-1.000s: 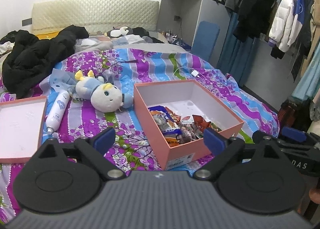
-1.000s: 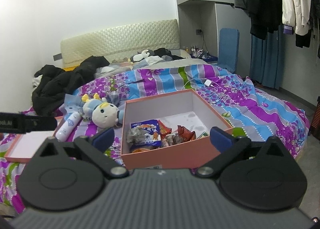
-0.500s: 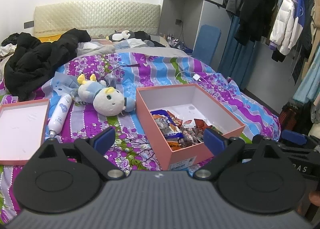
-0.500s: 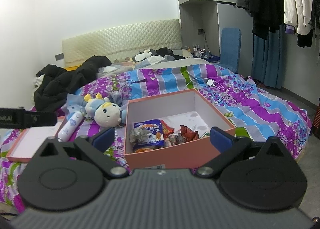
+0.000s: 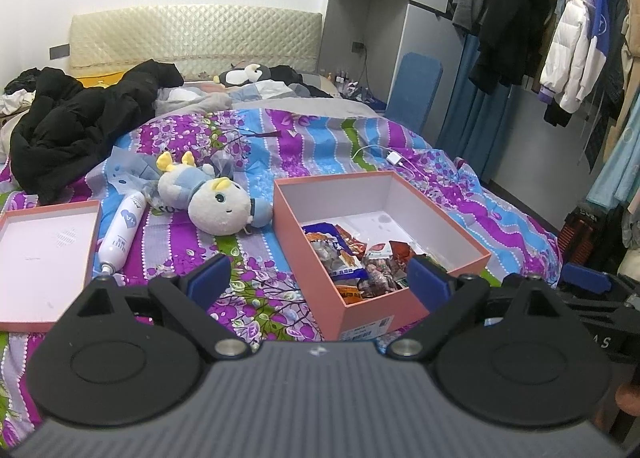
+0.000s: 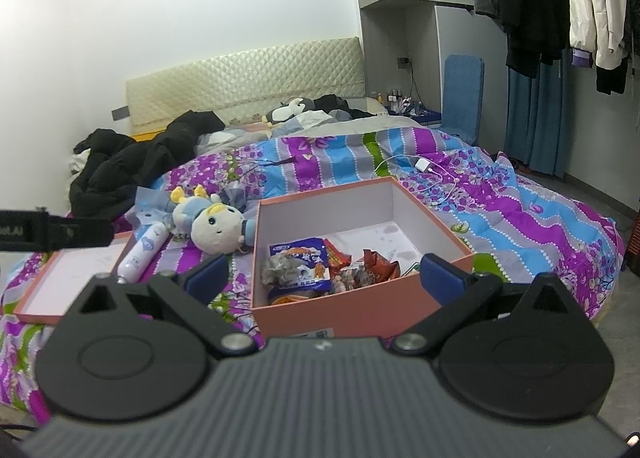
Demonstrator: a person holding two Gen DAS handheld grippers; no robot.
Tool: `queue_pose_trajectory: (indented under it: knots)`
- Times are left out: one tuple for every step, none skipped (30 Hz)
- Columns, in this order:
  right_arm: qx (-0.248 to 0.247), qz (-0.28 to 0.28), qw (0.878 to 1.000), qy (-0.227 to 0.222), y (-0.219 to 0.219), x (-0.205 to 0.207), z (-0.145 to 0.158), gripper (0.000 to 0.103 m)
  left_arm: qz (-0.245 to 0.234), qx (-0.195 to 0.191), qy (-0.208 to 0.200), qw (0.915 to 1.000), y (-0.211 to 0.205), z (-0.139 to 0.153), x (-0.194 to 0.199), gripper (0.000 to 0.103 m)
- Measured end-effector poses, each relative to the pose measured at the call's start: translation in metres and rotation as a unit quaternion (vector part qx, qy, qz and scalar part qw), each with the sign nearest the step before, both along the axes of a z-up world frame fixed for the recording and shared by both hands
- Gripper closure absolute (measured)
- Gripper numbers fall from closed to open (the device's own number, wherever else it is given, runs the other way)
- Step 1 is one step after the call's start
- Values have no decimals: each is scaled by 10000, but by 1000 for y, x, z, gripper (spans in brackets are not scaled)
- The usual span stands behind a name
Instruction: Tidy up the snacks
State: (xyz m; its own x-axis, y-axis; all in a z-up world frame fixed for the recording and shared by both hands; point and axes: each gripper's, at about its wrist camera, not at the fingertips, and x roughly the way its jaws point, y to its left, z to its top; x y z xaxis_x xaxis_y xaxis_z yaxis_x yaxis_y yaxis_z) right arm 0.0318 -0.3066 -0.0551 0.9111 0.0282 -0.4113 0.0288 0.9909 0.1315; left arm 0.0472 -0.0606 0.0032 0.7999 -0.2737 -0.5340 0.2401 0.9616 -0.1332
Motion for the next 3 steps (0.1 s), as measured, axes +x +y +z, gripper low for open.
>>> queue_pose_trajectory:
  knots:
    - [1, -20, 10000, -2, 0, 0, 0, 0, -1, 2, 0, 10000, 0, 0, 0, 6]
    - [2, -30, 10000, -5, 0, 0, 1, 0, -1, 2, -1, 10000, 0, 0, 0, 6]
    - [2, -36, 10000, -7, 0, 0, 1, 0, -1, -1, -2, 10000, 0, 0, 0, 6]
